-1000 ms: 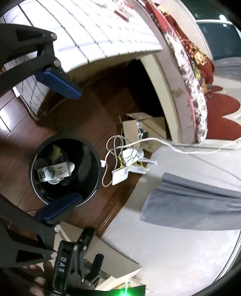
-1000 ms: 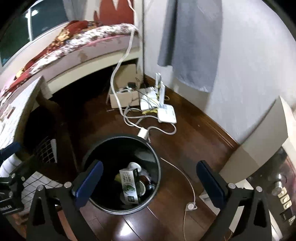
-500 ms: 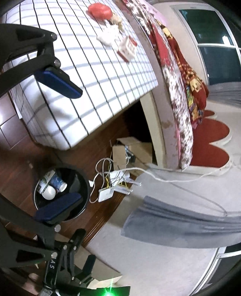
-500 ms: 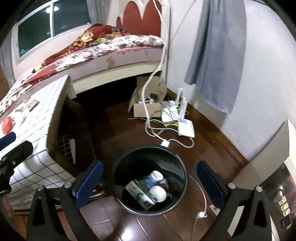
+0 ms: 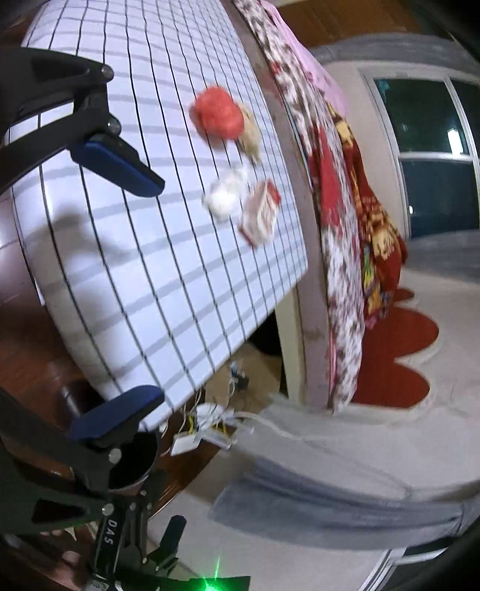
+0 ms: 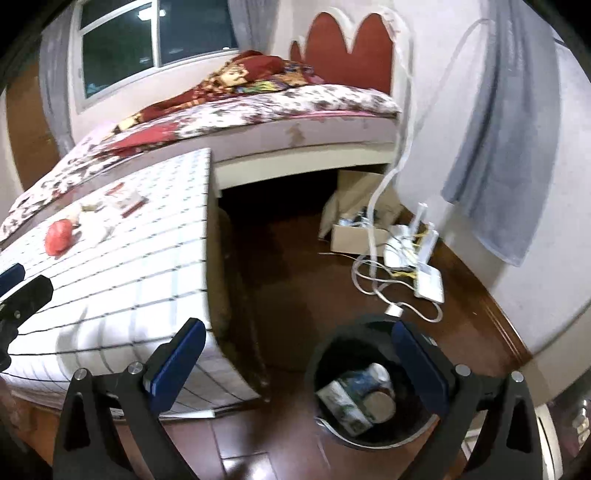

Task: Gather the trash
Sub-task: 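Grasp the red plastic bag with the left tool while the right tool grasps the white tissue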

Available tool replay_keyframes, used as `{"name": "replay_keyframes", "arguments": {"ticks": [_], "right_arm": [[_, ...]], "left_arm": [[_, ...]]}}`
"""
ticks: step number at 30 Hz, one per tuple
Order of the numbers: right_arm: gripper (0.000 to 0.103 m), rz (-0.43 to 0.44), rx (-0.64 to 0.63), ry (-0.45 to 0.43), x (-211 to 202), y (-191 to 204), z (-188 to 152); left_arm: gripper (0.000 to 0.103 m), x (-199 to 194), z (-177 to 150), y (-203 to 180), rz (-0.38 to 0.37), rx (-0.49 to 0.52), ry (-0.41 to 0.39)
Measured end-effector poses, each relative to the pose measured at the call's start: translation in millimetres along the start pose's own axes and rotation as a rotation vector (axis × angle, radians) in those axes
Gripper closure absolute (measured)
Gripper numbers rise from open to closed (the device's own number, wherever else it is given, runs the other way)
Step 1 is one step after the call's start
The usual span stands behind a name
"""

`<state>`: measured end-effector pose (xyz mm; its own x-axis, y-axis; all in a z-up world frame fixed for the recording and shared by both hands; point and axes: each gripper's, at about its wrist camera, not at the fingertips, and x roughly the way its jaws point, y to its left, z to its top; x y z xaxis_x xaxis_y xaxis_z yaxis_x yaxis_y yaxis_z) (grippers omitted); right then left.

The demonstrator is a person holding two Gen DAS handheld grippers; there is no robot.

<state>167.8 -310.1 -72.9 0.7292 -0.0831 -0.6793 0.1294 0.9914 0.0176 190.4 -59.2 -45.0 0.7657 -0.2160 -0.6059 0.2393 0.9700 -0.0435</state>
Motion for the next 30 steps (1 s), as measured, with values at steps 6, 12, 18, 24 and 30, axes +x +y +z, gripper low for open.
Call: {"name": "replay_keyframes", "arguments": {"ticks": [6, 12, 18, 24, 30], "right_arm": [[0.001, 0.082, -0.066, -0.02, 8.5, 54.6, 7.0], [0.001, 0.147, -0.13, -0.029, 19.6, 101.3, 12.1], [0.001, 0.204, -0.197, -0.046, 26.2, 144.8, 15.6], [0.001, 0.25, -0.258, -0.067, 27.3, 183.0, 18.4], [0.001, 0.302, -0.324, -0.12, 20.5, 221.3, 33.8]], "left_arm": [[0.001, -2.3, -4.5, 57.9, 0.082, -0.076, -0.009], [0.001, -5.6, -11.3, 104.9, 0.139, -0.146, -0.011], [0.001, -6.2, -18.5, 138.6, 0.189, -0.183, -0.003], [0.001, -10.7, -25.3, 167.8, 0.226, -0.212, 0.004], [0.001, -7.0, -27.2, 195.5, 0.252, -0.233, 0.019]]}}
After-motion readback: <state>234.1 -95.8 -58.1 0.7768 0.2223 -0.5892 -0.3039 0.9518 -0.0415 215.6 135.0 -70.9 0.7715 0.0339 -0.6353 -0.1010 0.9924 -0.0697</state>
